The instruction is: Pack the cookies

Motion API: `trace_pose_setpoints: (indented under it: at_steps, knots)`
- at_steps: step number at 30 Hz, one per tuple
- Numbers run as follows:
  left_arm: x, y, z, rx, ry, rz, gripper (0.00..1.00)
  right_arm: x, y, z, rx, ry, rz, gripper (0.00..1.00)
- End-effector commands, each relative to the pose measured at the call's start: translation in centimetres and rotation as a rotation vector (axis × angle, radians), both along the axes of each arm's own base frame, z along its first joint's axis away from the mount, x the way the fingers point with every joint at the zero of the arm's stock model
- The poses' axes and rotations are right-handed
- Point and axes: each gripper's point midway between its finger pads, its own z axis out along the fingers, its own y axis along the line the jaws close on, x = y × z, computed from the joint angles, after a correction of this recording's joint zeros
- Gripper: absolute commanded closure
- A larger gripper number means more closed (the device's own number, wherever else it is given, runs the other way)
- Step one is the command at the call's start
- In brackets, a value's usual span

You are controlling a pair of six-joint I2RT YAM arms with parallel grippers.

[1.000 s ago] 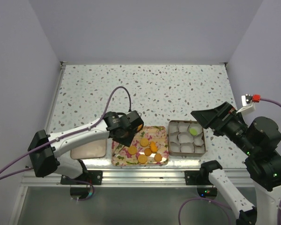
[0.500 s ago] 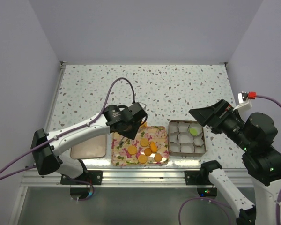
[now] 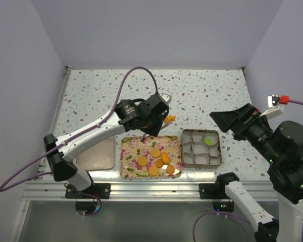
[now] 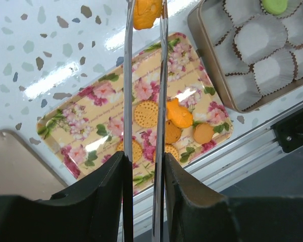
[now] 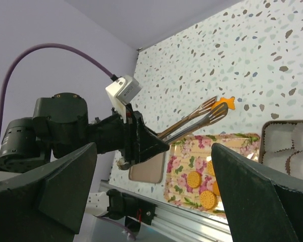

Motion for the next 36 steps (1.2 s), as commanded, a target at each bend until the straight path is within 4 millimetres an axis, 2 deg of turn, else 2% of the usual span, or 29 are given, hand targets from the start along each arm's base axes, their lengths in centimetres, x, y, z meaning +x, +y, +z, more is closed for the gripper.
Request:
trace_pose_setpoints:
  at_steps: [1,2,3,5,6,7,9,11,21,29,36]
  knots:
    - [0.0,-3.5,1.0,-0.037,-0.018,-0.094,0.68,-0.2,-0.6,0.3,-0.025,-0.02,-0.025,0.01]
    - [0.1,-4.5,1.6,-0.056,-0.028,-0.107,0.68,-0.3,-0.6,0.4,-0.022,-0.022,-0.024,0.01]
    - [0.1,-5.4,0.8,-0.041,-0.011,-0.117,0.68,-0.3,-0.8,0.4,-0.026,-0.02,-0.031,0.01]
    - [-0.2,-7.1,1.2,-0.06,-0.018,-0.144,0.69,-0.4,-0.9,0.6,-0.028,-0.025,-0.034,0.01]
    - [-0.2,-7.9,0.4,-0.047,-0.004,-0.152,0.69,-0.5,-1.0,0.5,-0.032,-0.024,-0.036,0.01]
    - [-0.5,-8.8,0.8,-0.062,-0.012,-0.169,0.69,-0.6,-1.0,0.6,-0.033,-0.024,-0.037,0.01]
    - [-0.8,-10.0,0.0,-0.051,0.003,-0.187,0.69,-0.7,-1.1,0.5,-0.037,-0.024,-0.038,0.01]
    - [-1.3,-11.0,0.1,-0.06,0.001,-0.205,0.69,-0.8,-1.2,0.4,-0.043,-0.022,-0.044,0.01]
    - [-2.2,-13.7,-2.3,-0.061,0.046,-0.226,0.69,-1.0,-1.5,-0.3,-0.06,-0.007,-0.052,0.01]
    - [-1.9,-15.3,-2.8,-0.093,0.05,-0.202,0.69,-0.8,-1.4,-0.4,-0.063,-0.007,-0.05,0.01]
    - [-1.2,-15.7,-3.2,-0.097,0.032,-0.18,0.68,-0.7,-1.3,-0.3,-0.066,-0.008,-0.046,0.01]
